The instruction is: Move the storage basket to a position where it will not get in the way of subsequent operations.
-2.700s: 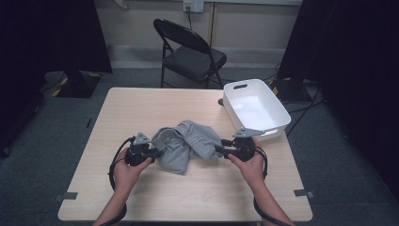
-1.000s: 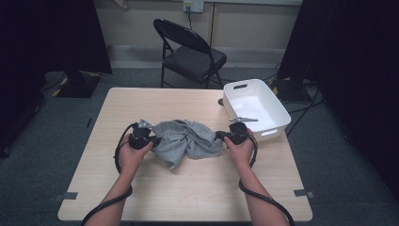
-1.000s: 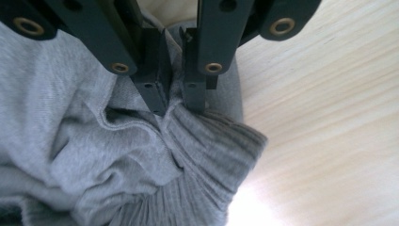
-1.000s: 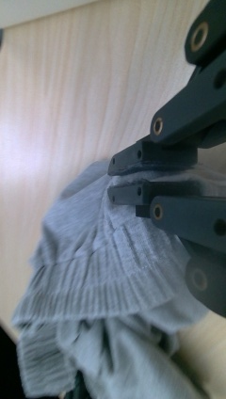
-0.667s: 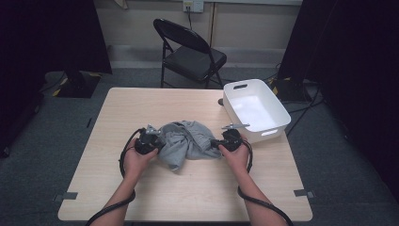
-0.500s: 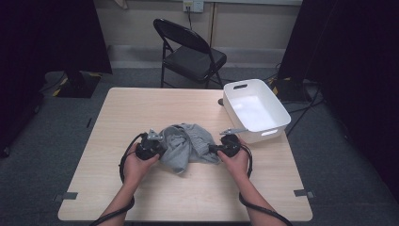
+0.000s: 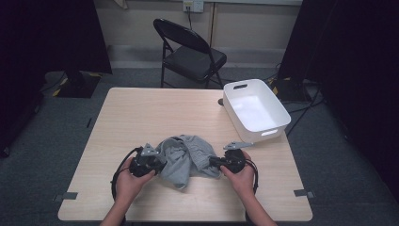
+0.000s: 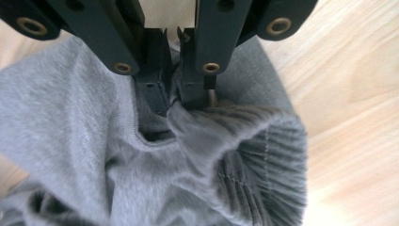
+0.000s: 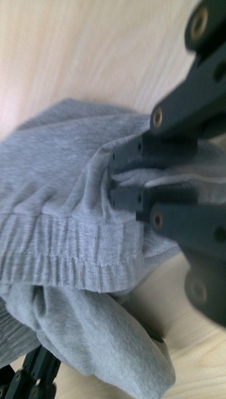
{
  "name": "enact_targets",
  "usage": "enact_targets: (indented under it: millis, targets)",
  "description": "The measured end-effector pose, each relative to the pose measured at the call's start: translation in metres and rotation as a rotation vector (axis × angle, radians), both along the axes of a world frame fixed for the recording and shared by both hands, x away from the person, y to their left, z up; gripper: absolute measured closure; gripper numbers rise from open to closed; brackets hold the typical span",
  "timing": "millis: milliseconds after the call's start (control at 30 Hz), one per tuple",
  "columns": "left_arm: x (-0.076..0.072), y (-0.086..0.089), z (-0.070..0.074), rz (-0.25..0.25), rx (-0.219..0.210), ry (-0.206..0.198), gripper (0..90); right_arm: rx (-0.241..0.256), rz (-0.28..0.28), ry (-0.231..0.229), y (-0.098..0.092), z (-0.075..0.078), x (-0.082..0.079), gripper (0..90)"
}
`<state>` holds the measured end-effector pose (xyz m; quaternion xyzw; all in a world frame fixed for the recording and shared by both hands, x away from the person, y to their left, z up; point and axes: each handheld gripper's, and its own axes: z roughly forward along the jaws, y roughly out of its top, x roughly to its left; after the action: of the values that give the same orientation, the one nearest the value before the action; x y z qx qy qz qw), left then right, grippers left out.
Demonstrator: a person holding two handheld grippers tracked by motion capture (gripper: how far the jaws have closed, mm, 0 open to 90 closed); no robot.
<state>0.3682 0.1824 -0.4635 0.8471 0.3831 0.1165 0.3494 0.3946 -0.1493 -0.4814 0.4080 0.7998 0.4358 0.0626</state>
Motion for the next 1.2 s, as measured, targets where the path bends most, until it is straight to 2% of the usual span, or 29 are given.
enact_targets:
  millis: [33, 100, 167, 233, 267, 467, 533, 600, 700, 733, 767, 800, 867, 900, 1033, 1133, 1200]
  targets:
    - [0.000, 0.002, 0.003, 0.001, 0.001, -0.007, 84.1, -0.010, 0.000, -0.018, 0.000, 0.004, -0.001, 75.9]
    - [0.000, 0.004, 0.007, 0.003, -0.003, -0.015, 84.0, -0.006, 0.021, -0.041, 0.000, 0.011, -0.001, 70.1]
    - [0.001, 0.005, 0.010, 0.006, -0.007, -0.020, 84.0, -0.037, 0.032, -0.081, 0.003, 0.018, -0.002, 62.6]
    - [0.004, 0.006, 0.012, 0.003, -0.005, -0.027, 83.9, -0.034, 0.043, -0.102, 0.006, 0.022, -0.001, 58.9]
    - [0.004, 0.005, 0.011, 0.010, -0.024, -0.023, 83.9, -0.026, 0.065, -0.126, 0.009, 0.025, -0.002, 59.3]
    - [0.008, 0.002, 0.013, 0.003, -0.021, -0.030, 83.7, -0.038, 0.165, -0.132, 0.030, 0.024, -0.006, 50.3]
    - [0.008, 0.001, 0.014, 0.004, -0.028, -0.029, 83.8, -0.071, 0.187, -0.126, 0.037, 0.020, -0.006, 45.7]
    - [0.009, 0.001, 0.014, 0.006, -0.032, -0.030, 83.7, -0.120, 0.202, -0.135, 0.042, 0.015, -0.005, 45.6]
    - [0.011, 0.002, 0.014, 0.010, -0.035, -0.027, 83.5, -0.143, 0.192, -0.138, 0.043, 0.009, -0.003, 48.3]
    - [0.011, 0.003, 0.014, 0.012, -0.038, -0.024, 83.5, -0.150, 0.180, -0.139, 0.043, 0.007, -0.002, 51.3]
    - [0.012, 0.004, 0.014, 0.015, -0.036, -0.027, 83.6, -0.152, 0.174, -0.137, 0.042, 0.005, -0.002, 58.1]
    - [0.013, 0.005, 0.014, 0.017, -0.036, -0.028, 83.5, -0.140, 0.178, -0.120, 0.041, 0.005, -0.001, 63.0]
    - [0.014, 0.008, 0.014, 0.016, -0.035, -0.031, 83.4, -0.105, 0.166, -0.109, 0.039, 0.008, 0.000, 67.3]
    - [0.014, 0.009, 0.013, 0.018, -0.043, -0.028, 83.3, -0.070, 0.164, -0.096, 0.036, 0.012, 0.002, 70.7]
    - [0.017, 0.015, 0.013, 0.036, -0.050, -0.029, 82.9, 0.012, 0.141, -0.065, 0.023, 0.021, 0.009, 75.6]
    - [0.019, 0.019, 0.012, 0.041, -0.052, -0.024, 82.5, 0.091, 0.090, -0.049, 0.008, 0.028, 0.017, 81.2]
    - [0.020, 0.020, 0.011, 0.039, -0.057, -0.022, 82.3, 0.107, 0.060, -0.045, 0.001, 0.031, 0.024, 83.6]
